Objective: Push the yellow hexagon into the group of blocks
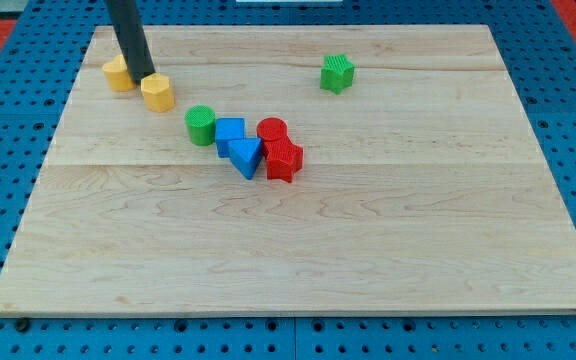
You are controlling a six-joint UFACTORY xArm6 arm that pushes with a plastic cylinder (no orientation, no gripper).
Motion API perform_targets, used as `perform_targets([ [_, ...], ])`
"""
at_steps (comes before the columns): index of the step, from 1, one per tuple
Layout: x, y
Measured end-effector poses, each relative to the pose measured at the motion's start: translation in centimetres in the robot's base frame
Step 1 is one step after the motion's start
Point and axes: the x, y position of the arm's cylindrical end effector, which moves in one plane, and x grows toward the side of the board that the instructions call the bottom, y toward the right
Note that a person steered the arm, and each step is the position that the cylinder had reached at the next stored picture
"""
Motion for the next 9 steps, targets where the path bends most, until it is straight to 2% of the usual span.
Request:
perform_targets([
  [1, 2.8, 1.0],
  [2, 0.3, 1.8],
  [3, 2.2, 3.4],
  [4, 2.6, 0.2],
  [5, 4.8, -0.2],
  [6, 4.8, 0.7],
  [7, 1.6, 0.9],
  [9, 6.1, 7.0],
])
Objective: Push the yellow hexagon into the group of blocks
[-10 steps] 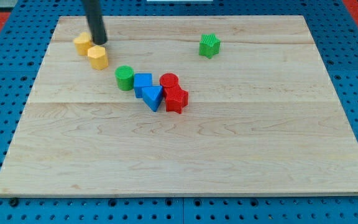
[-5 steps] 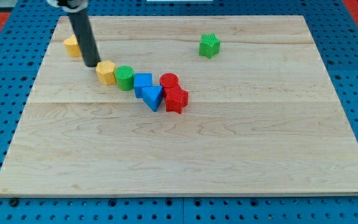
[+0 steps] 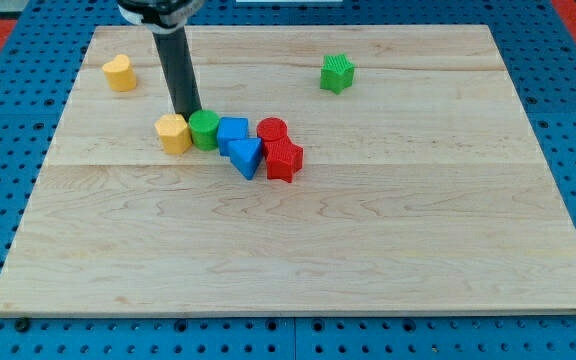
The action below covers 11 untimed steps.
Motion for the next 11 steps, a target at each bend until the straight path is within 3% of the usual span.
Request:
perform_targets([
  [2, -0.2, 0.2],
  [4, -1.6, -4.7],
  [5, 0.9, -5.9],
  [6, 5.6, -1.1],
  [7, 6.5, -0.7],
  [8, 6.7, -4.2],
  [10, 11.8, -2.4],
  [11, 11.7, -0.1],
])
